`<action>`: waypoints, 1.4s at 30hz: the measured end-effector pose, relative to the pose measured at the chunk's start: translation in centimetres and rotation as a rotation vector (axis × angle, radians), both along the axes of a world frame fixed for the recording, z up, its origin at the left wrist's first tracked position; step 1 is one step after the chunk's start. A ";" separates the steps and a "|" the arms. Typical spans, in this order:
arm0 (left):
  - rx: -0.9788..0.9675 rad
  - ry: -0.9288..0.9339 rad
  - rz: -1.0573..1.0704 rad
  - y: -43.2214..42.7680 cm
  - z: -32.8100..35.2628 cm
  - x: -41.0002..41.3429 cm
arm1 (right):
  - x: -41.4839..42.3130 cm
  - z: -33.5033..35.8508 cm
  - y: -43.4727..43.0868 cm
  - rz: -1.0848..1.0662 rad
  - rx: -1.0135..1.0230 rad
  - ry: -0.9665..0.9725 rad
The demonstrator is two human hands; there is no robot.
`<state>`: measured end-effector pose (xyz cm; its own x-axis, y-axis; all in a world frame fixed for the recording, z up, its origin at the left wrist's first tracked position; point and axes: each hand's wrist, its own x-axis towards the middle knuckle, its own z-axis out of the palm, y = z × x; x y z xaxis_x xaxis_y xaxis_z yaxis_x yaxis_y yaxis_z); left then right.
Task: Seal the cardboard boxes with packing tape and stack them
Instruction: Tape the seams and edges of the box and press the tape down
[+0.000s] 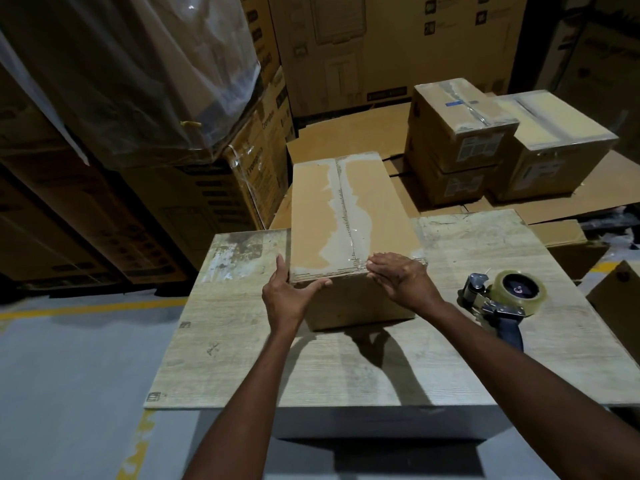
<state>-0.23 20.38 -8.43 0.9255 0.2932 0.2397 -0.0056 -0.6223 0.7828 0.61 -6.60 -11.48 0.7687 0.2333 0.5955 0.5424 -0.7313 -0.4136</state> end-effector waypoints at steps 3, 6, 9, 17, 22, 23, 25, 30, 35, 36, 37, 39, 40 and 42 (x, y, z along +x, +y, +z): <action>-0.050 -0.028 0.002 0.4 0.3 -0.6 | 0.2 -0.1 -0.1 0.005 0.014 0.001; -0.055 -0.038 0.036 0.8 0.1 -0.8 | 0.3 -0.3 -0.1 0.008 0.019 -0.002; -0.070 -0.075 0.062 1.3 -0.7 -0.8 | 0.5 -0.4 -0.1 0.006 0.033 -0.005; -0.265 -0.045 0.033 1.1 -1.2 -1.4 | 0.2 -0.2 0.1 -0.001 0.035 -0.033; -0.333 -0.111 0.138 0.1 -1.4 -2.2 | 0.2 -0.1 0.2 -0.011 0.028 -0.022; -0.354 -0.132 0.159 -0.4 -1.3 -2.5 | 0.1 -0.2 0.2 -0.018 0.029 -0.015; -0.371 -0.158 0.203 -1.4 -1.2 -3.0 | 0.1 -0.3 0.3 -0.030 0.033 -0.008; -0.249 -0.173 0.229 -2.8 -1.4 -3.0 | 0.0 -0.2 0.5 -0.039 0.022 -0.005; 0.014 -0.171 0.193 -2.9 -1.1 -3.0 | -0.1 -0.2 0.6 -0.034 0.031 0.017; 0.063 -0.153 0.184 -3.0 -1.1 -3.0 | -0.1 -0.1 0.7 -0.034 0.029 0.019; 0.093 -0.130 0.172 -3.1 -1.0 -3.1 | -0.1 -0.1 0.7 -0.032 0.030 0.019; 0.121 -0.098 0.140 -3.1 -1.0 -3.5 | -0.2 0.1 0.7 -0.041 0.033 0.024; 0.143 -0.098 0.108 -3.1 -1.0 -3.8 | -0.4 0.3 0.8 -0.049 0.027 0.033; 0.209 -0.136 -0.012 -3.3 -0.8 -4.3 | -0.7 0.6 1.1 -0.060 0.016 0.054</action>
